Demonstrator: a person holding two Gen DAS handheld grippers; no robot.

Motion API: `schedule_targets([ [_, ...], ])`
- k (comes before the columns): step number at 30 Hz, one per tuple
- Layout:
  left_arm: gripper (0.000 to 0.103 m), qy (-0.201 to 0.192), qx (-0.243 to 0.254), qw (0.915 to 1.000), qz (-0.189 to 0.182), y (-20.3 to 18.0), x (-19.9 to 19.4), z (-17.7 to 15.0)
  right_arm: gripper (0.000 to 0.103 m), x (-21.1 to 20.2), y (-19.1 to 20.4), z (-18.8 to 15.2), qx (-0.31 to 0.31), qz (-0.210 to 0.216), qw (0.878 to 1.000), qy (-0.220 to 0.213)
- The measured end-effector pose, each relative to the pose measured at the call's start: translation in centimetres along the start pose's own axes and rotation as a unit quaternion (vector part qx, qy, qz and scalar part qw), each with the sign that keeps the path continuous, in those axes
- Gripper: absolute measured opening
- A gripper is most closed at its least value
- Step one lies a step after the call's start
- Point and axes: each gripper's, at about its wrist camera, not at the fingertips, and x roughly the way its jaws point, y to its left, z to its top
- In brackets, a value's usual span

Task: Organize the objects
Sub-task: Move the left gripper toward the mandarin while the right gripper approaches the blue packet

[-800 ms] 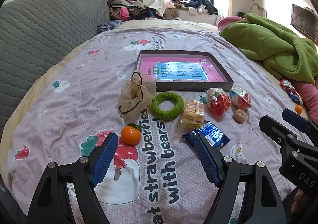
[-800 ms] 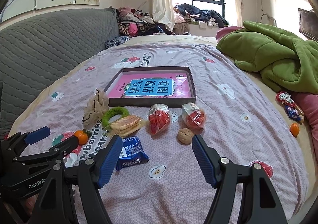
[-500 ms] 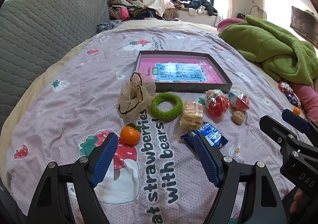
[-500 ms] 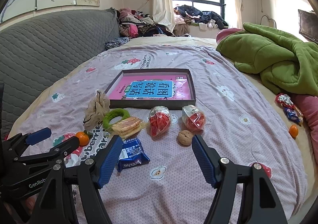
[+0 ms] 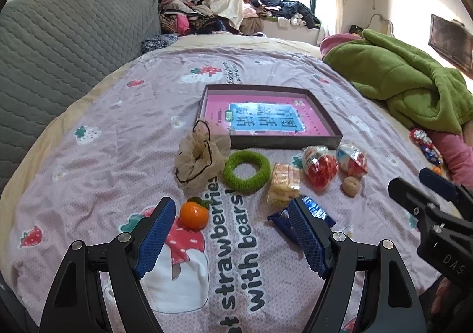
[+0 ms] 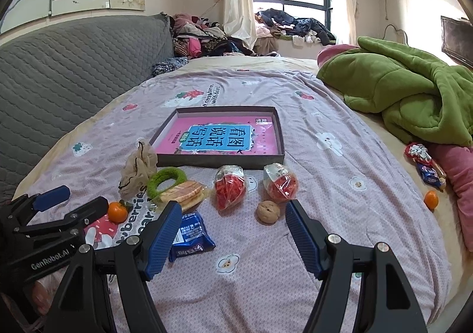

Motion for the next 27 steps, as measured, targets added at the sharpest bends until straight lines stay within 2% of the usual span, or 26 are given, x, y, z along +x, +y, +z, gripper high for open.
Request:
schedule_targets([
  [5,0.080,-0.015,-0.008,0.9998,-0.011,1.1,-0.8,2.0,0.072,-0.7,0.8,1.4,-0.013,0.004,1.000,-0.014],
  [8,0.080,-0.018,-0.009,0.9998,-0.006,1.6,-0.8,2.9,0.072,-0.9,1.7,2.4,-0.021,0.013,1.000,-0.019],
  [10,0.080,-0.017,-0.015,0.9997,0.011,1.9,-0.6,3.3,0.072,-0.7,2.2,2.9,-0.026,0.017,0.999,-0.021],
  [14,0.080,-0.002,-0.007,0.9997,0.022,2.8,0.1,3.6,0.072,-0.1,3.3,3.6,-0.041,0.035,0.998,-0.019],
  [20,0.080,0.008,-0.015,0.9992,0.036,4.4,1.2,3.6,0.072,0.8,4.1,4.3,-0.049,0.052,0.997,-0.016],
  [27,0.080,0.031,-0.003,0.9989,0.034,4.0,3.5,2.1,0.072,2.8,4.8,2.7,-0.060,0.053,0.997,0.009],
])
